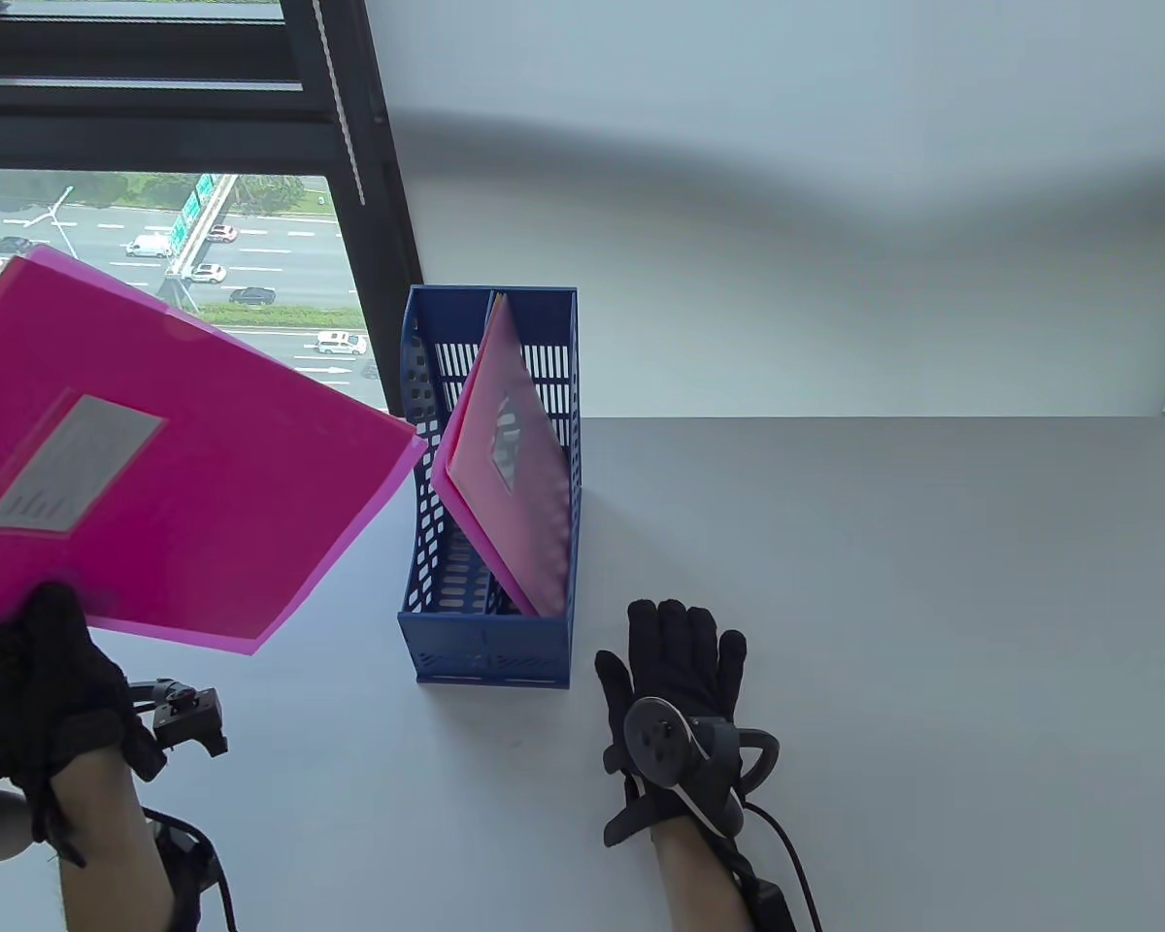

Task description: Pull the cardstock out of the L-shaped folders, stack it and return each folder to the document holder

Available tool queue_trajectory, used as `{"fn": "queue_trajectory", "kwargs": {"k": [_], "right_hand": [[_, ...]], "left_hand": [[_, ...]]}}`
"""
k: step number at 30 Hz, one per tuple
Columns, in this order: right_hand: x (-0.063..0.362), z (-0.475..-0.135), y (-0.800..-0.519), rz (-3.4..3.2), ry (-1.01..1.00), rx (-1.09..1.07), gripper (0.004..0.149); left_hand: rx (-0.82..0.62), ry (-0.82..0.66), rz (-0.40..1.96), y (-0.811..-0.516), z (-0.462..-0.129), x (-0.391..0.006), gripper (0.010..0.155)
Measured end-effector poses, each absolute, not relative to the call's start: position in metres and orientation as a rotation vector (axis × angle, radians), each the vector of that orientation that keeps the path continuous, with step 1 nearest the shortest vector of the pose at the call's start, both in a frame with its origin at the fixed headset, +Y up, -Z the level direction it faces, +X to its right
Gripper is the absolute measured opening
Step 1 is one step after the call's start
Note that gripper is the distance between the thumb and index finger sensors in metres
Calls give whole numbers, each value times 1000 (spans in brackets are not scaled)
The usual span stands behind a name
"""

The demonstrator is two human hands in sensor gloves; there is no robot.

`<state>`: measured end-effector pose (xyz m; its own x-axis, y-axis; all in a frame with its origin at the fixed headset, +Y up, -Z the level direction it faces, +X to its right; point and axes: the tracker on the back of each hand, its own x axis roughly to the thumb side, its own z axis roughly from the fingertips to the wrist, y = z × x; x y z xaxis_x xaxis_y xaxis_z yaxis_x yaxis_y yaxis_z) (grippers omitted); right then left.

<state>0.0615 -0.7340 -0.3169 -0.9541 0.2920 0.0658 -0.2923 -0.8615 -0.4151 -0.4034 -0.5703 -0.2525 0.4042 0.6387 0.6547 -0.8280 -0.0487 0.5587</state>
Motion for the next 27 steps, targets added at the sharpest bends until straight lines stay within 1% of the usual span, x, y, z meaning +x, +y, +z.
{"fn": "queue_trajectory", "kwargs": {"k": [3,7,10,14,16,19,23,27], "right_hand": [[63,-316,-733,2752,-639,-1,65],[69,-314,-727,2701,-689,-18,62],[74,-311,-720,2704,-777,-28,55],[81,-309,-716,2598,-760,-13,50],[85,-308,-715,2520,-717,4,50],[88,-308,-715,2415,-640,41,51],[88,-311,-721,2206,-440,79,58],[83,-320,-732,1929,-225,248,62]], "left_hand": [[1030,-274,1191,-570,-256,-406,42],[877,-384,1171,-572,-269,-399,42],[744,-450,1130,-578,-285,-383,42],[582,-495,1082,-597,-301,-356,42],[520,-501,1061,-611,-306,-343,42],[465,-512,1091,-629,-313,-332,42],[400,-505,1134,-656,-318,-322,42],[352,-495,1193,-679,-322,-315,42]]}}
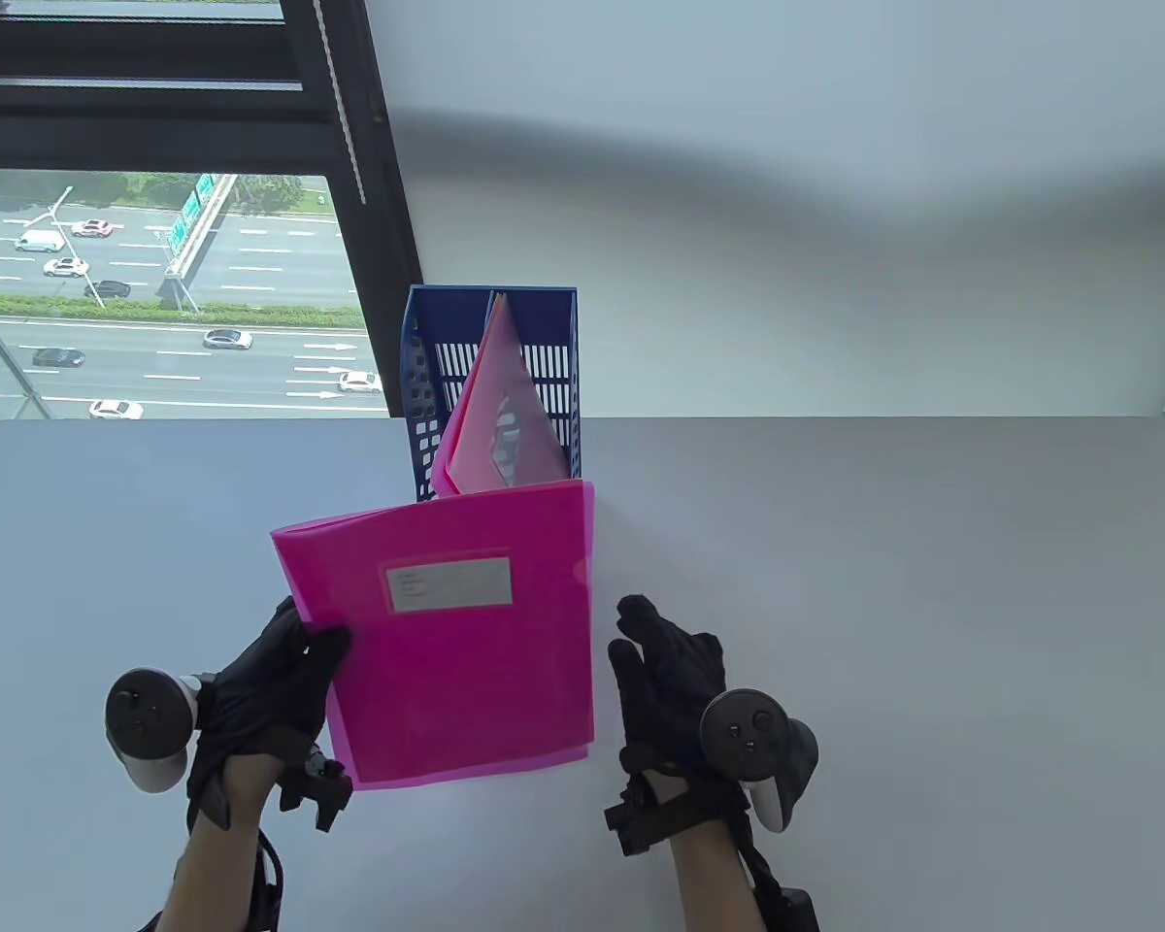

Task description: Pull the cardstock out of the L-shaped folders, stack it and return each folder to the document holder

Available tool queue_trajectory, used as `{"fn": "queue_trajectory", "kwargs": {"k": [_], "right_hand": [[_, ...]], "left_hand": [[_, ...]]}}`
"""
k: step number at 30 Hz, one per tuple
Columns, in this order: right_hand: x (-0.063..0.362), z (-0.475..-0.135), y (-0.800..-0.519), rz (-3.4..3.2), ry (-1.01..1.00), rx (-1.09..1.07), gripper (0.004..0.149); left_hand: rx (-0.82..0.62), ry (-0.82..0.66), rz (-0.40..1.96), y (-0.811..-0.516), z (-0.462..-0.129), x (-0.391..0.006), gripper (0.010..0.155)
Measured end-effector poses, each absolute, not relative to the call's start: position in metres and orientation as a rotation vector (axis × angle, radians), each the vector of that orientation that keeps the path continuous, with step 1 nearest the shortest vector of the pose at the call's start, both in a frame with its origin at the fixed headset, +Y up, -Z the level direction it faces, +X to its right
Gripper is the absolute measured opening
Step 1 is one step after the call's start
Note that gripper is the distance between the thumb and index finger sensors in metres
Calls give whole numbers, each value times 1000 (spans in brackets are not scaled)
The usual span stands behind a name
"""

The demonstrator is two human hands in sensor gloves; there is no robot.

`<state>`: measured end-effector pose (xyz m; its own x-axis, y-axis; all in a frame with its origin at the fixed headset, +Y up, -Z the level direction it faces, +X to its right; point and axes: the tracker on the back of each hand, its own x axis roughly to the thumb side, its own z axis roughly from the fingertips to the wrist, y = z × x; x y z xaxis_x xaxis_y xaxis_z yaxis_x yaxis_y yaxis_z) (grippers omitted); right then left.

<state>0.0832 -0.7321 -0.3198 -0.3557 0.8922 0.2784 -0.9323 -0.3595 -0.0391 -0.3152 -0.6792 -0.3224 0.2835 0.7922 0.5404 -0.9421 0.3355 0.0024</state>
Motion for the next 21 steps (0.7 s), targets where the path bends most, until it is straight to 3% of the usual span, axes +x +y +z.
{"fn": "queue_trajectory", "kwargs": {"k": [3,5,8,16,18,21], "right_hand": [[78,-327,-742,1670,-17,333,62],[76,-330,-744,1637,22,355,56],[77,-331,-743,1645,7,348,42],[84,-331,-747,1673,-59,295,39],[86,-332,-746,1651,-62,292,39],[86,-331,-745,1635,-60,300,39]], "left_hand": [[287,-495,1273,-698,-328,-312,42],[269,-498,1282,-702,-329,-311,42],[264,-486,1261,-706,-330,-310,42],[18,-596,1669,-744,-345,-303,57],[-67,-599,1694,-751,-348,-302,63],[-144,-632,1628,-757,-352,-298,59]]}}
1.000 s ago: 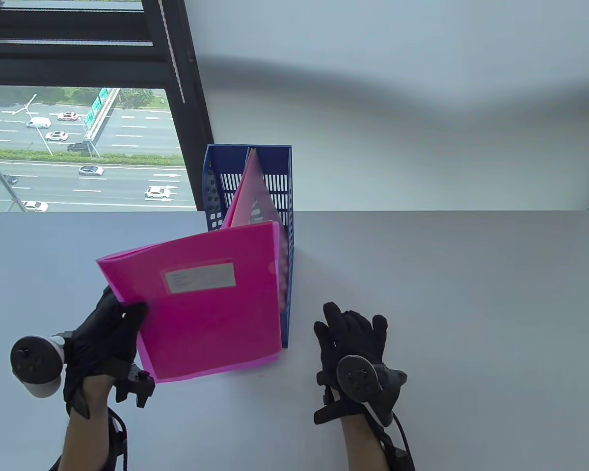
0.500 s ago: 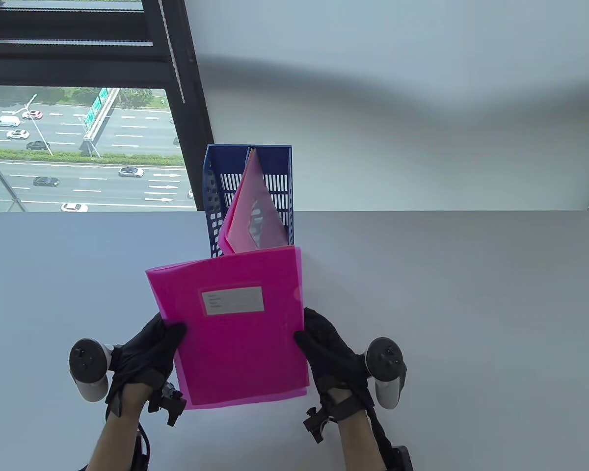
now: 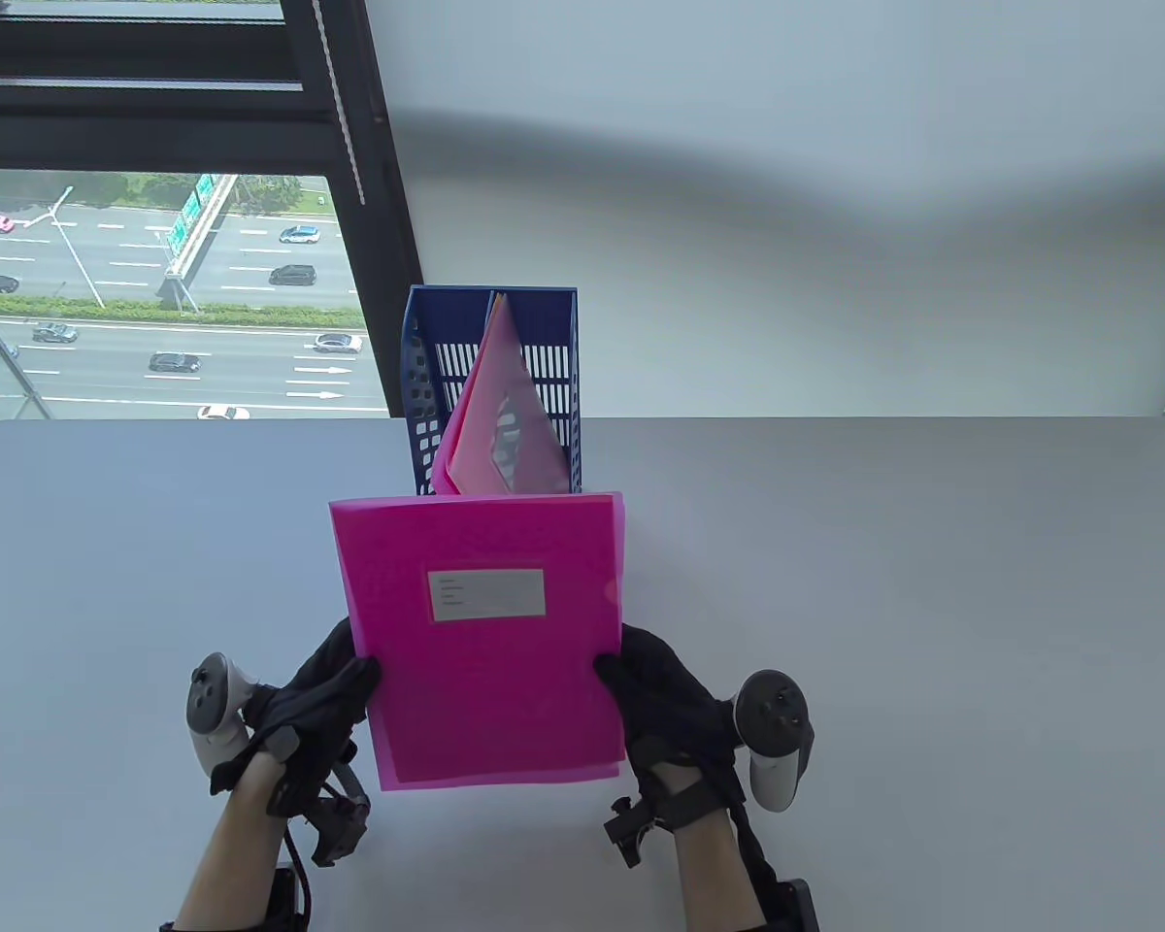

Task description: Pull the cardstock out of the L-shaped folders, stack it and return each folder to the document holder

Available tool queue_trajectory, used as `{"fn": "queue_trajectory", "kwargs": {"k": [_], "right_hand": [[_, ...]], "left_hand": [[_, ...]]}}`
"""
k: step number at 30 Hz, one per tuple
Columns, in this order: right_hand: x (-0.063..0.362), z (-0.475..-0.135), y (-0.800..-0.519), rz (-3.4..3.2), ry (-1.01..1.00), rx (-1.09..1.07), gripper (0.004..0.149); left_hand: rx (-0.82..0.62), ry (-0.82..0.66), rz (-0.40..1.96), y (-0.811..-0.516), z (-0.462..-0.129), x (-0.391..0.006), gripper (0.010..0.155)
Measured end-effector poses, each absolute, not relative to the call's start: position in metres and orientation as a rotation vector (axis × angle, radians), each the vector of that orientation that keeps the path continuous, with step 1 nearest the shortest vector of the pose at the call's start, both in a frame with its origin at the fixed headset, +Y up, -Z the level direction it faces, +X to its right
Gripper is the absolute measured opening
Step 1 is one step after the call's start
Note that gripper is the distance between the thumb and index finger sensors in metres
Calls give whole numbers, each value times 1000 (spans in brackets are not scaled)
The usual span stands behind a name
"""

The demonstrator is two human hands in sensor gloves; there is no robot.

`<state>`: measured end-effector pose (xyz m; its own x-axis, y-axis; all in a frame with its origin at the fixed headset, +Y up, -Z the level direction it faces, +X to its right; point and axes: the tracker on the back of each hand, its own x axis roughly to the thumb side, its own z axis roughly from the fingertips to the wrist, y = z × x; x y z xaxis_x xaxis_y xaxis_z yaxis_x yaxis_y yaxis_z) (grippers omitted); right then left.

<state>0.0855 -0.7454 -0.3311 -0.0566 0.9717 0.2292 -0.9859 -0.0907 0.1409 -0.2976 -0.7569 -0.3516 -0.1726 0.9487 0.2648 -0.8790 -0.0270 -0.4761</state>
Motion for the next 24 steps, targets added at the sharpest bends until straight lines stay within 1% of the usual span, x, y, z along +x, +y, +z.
{"fn": "queue_trajectory", "kwargs": {"k": [1,3,4,6,9,13,16,20,24], "right_hand": [[84,-331,-744,1650,-60,306,40],[83,-330,-745,1660,-64,302,40],[82,-331,-746,1649,-44,315,40],[79,-331,-747,1657,-31,320,41],[76,-330,-746,1683,-41,327,44],[85,-325,-735,1646,-138,332,55],[93,-322,-725,1554,-191,348,51],[95,-318,-714,1413,-163,434,52],[91,-317,-714,1423,-158,435,53]], "left_hand": [[-172,-651,1619,-757,-352,-295,55],[-170,-666,1660,-757,-352,-293,47],[-177,-660,1687,-757,-352,-293,47],[-128,-625,1650,-757,-352,-297,46],[-111,-609,1659,-758,-351,-300,46],[-88,-605,1670,-757,-350,-303,46],[-94,-610,1672,-757,-350,-304,46],[-104,-619,1661,-757,-351,-302,46],[-122,-641,1654,-757,-351,-301,46]]}}
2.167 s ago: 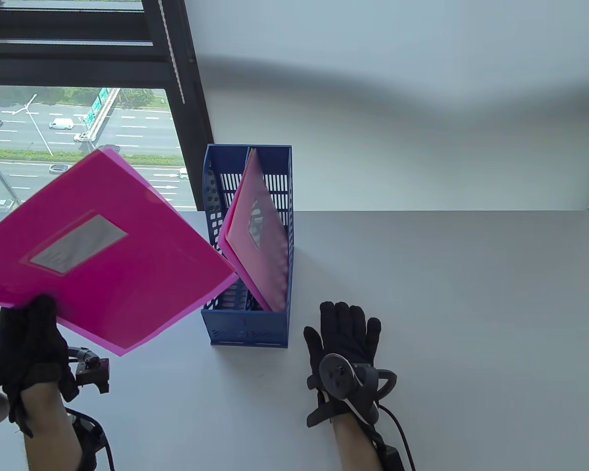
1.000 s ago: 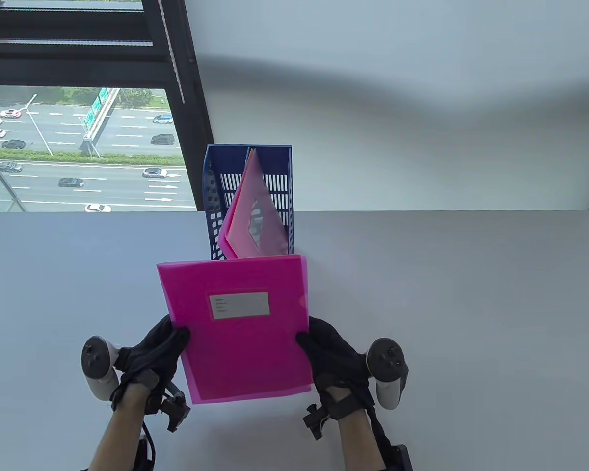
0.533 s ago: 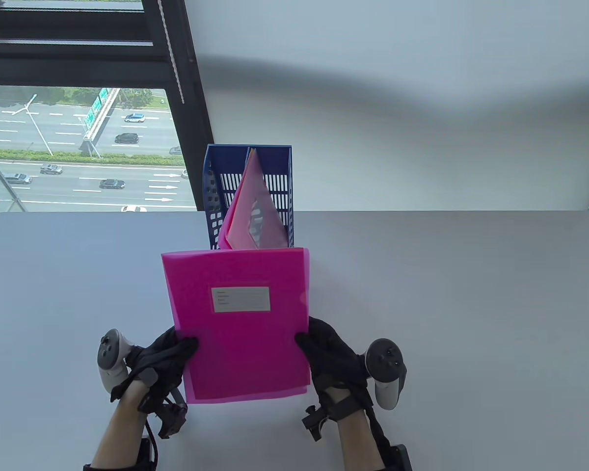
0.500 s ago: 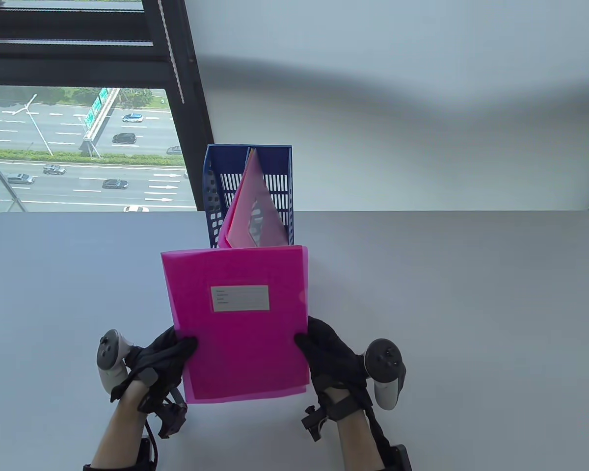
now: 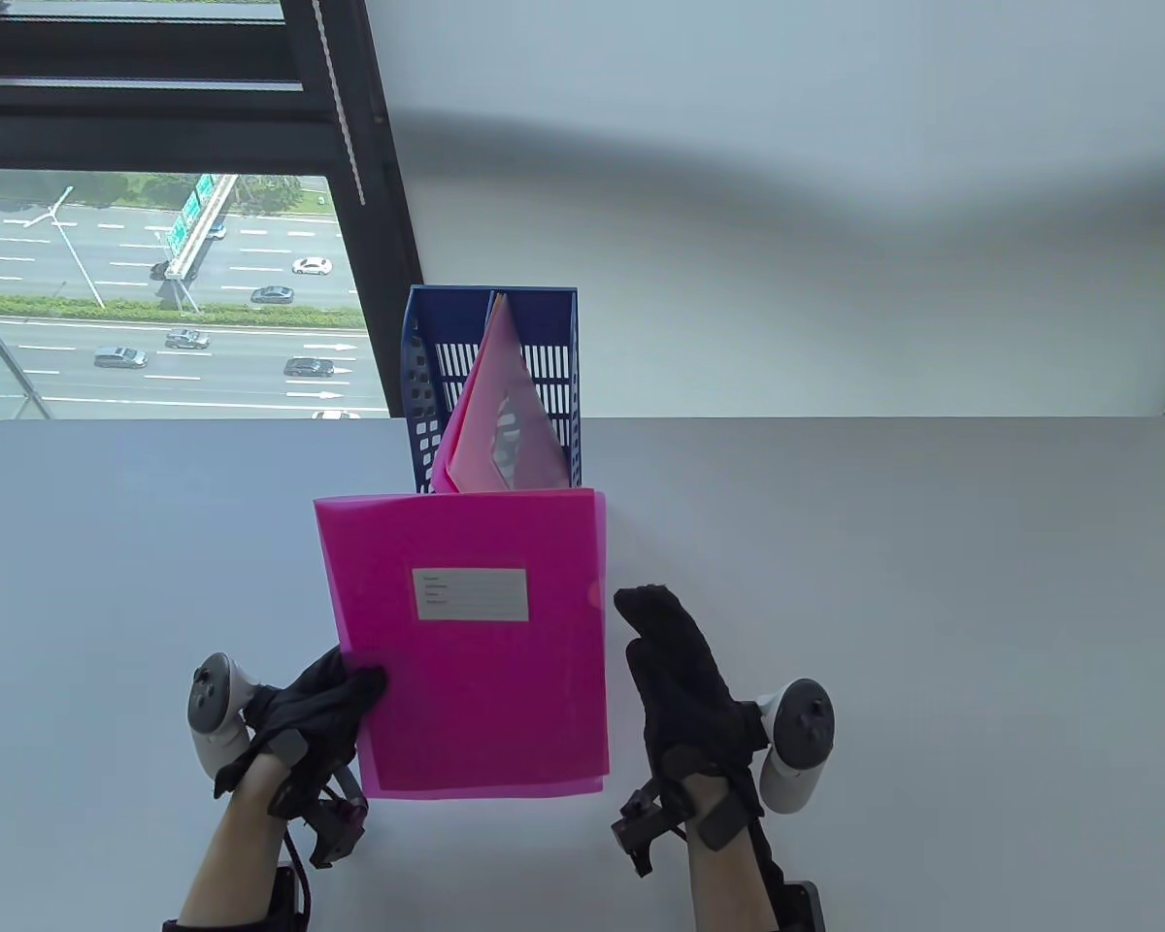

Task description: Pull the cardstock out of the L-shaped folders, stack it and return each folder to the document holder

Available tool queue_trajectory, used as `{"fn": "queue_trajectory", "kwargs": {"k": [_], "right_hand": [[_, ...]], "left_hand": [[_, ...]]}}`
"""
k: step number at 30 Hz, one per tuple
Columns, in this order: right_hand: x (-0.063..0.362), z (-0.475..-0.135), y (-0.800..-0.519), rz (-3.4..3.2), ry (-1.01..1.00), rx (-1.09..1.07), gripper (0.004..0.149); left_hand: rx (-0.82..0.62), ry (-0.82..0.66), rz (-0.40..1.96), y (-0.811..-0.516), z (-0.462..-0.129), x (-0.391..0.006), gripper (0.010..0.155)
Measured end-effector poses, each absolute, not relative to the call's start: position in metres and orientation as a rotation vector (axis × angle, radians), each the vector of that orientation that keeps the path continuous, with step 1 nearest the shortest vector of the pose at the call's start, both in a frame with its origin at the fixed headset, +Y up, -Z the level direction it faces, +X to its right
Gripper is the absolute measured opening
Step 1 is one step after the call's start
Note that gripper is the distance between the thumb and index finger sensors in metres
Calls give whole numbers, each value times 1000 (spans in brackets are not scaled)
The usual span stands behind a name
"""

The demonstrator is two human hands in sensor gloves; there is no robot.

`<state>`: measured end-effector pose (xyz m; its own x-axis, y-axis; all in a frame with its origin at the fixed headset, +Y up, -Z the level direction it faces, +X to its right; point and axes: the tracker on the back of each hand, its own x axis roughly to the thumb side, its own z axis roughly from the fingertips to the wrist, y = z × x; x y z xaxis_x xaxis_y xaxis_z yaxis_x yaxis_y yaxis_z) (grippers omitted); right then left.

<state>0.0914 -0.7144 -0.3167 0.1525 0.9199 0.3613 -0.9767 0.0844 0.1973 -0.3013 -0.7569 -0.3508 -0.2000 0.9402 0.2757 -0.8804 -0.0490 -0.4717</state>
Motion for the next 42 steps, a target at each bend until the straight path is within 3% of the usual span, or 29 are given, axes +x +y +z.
{"fn": "queue_trajectory", "kwargs": {"k": [13,42], "right_hand": [[82,-314,-713,1509,-152,458,59],[81,-324,-726,1189,75,509,37]], "left_hand": [[-129,-671,1619,-755,-351,-299,45],[-133,-733,1544,-753,-350,-300,44]]}}
